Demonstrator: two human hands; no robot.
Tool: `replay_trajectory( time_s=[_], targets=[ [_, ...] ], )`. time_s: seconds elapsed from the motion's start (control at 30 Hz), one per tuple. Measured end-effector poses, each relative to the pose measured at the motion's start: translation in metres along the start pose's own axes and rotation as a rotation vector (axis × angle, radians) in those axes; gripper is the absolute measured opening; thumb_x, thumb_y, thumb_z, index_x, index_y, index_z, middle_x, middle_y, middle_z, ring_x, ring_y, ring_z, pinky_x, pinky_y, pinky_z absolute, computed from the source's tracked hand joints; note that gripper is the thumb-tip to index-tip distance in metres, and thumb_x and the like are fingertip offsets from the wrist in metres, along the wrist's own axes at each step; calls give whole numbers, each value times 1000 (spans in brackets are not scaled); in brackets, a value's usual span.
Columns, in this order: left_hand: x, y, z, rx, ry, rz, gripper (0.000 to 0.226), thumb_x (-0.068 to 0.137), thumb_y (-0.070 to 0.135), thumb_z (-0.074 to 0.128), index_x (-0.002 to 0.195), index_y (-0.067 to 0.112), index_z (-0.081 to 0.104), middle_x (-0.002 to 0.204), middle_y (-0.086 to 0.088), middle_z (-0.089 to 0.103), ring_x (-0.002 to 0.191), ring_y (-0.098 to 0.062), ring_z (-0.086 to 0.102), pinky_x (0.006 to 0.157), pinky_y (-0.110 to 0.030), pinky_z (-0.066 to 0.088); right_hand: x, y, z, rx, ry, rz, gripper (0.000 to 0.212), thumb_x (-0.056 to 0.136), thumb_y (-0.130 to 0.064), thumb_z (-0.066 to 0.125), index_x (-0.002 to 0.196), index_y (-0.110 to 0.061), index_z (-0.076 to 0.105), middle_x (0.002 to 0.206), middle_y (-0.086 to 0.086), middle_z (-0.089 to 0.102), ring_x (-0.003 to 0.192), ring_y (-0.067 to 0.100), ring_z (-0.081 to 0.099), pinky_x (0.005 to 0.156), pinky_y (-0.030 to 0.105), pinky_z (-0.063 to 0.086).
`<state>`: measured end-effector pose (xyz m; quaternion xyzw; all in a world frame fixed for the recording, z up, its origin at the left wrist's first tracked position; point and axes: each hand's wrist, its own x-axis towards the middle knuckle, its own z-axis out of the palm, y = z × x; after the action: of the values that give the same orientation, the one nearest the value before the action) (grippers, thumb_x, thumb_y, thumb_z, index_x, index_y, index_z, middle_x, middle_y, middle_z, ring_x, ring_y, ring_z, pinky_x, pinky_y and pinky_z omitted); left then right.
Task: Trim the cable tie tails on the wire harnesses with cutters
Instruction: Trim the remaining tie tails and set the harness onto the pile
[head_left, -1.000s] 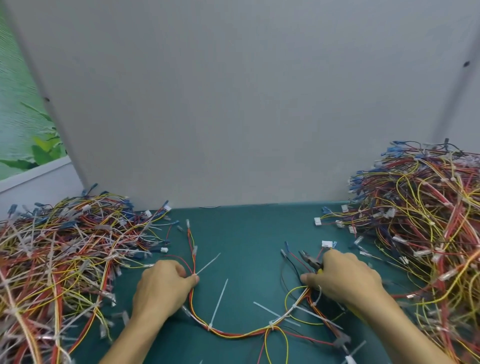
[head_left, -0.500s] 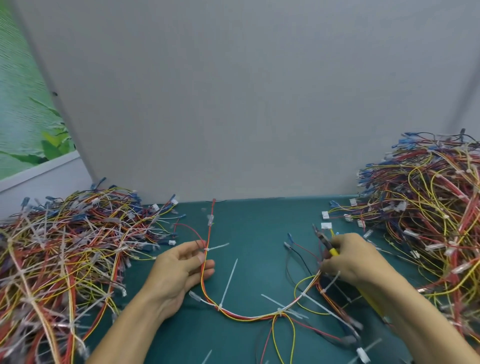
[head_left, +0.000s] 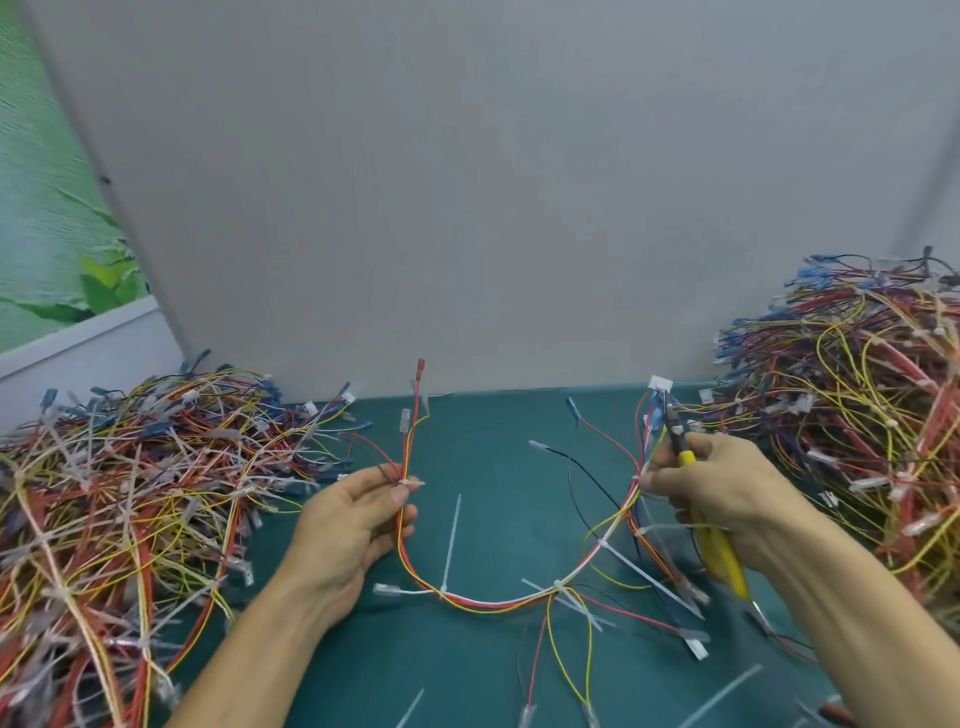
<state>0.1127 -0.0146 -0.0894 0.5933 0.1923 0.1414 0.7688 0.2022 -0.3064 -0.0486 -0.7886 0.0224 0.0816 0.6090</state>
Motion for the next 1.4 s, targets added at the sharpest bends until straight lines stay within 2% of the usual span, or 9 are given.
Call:
replay_trajectory(
  time_s=[0.43, 0.53, 0.67, 0.93, 1.0, 1.1, 1.17, 1.3, 1.4],
  targets=[
    [-1, 1, 0, -5, 13, 25, 19, 88, -4, 57, 97, 10, 63, 80, 2, 75, 57, -9, 66, 56, -24, 56, 2, 0, -1, -29, -41, 4, 31, 71, 9, 76, 65, -12, 55, 50, 1, 51, 48, 17, 42, 51, 27, 37],
    [-1, 2, -1, -1, 27, 12, 19, 88, -4, 57, 96, 12, 64, 79, 3, 75, 57, -8, 66, 56, -24, 55, 3, 5, -3, -334, -24, -63, 23, 71, 0, 76, 64, -14, 59, 54, -2, 58, 55, 19, 50, 56, 28, 39],
    [1, -1, -3, 63, 50, -14, 17, 89, -3, 58, 97, 12, 64, 81, 2, 74, 60, -11, 63, 59, -28, 50, -5, 9, -1, -841, -73, -76, 9, 73, -23, 71, 79, -18, 66, 82, 5, 68, 78, 22, 64, 70, 30, 51],
    [0, -5, -4, 324, 59, -60, 11, 84, -5, 65, 94, -1, 64, 78, -14, 67, 56, -18, 59, 46, -25, 53, -2, 1, -9, -804, 146, -234, 14, 82, -33, 69, 84, -21, 61, 87, 6, 63, 88, 30, 59, 74, 36, 48],
    [-1, -4, -4, 577, 109, -11, 3, 85, 5, 69, 86, 3, 67, 69, -10, 67, 57, -21, 60, 54, -32, 56, -2, 3, -3, -874, 127, -324, 15, 82, -30, 67, 84, -21, 55, 87, 4, 63, 89, 31, 59, 69, 35, 45],
    [-11, 8, -3, 1431, 263, 127, 30, 83, 43, 68, 70, 17, 63, 71, -2, 67, 73, -26, 63, 67, -33, 52, -2, 13, 10, -1025, -62, -392, 19, 83, -29, 65, 83, -23, 46, 92, 4, 60, 93, 30, 58, 68, 34, 41],
    [-22, 19, 6, 1582, 324, 296, 27, 85, 48, 62, 78, 22, 63, 80, 0, 66, 81, -26, 63, 67, -33, 51, -1, 19, 17, -1082, -170, -398, 15, 83, -25, 60, 83, -22, 45, 91, 4, 57, 93, 32, 56, 68, 35, 43],
    [-41, 23, 34, 1294, 25, 658, 11, 86, 35, 66, 87, 25, 72, 82, 7, 65, 80, -15, 61, 75, -31, 48, 1, 23, 19, -1077, -128, -376, 13, 80, -19, 58, 82, -21, 45, 84, 2, 52, 86, 31, 54, 61, 34, 36],
    [-56, 8, 57, 1168, -282, 670, 10, 87, 30, 67, 93, 25, 73, 88, 11, 69, 84, -5, 60, 81, -18, 43, 0, 22, 16, -974, -70, -335, 10, 76, -12, 55, 85, -16, 52, 82, 4, 56, 83, 31, 55, 64, 37, 46]
  ],
)
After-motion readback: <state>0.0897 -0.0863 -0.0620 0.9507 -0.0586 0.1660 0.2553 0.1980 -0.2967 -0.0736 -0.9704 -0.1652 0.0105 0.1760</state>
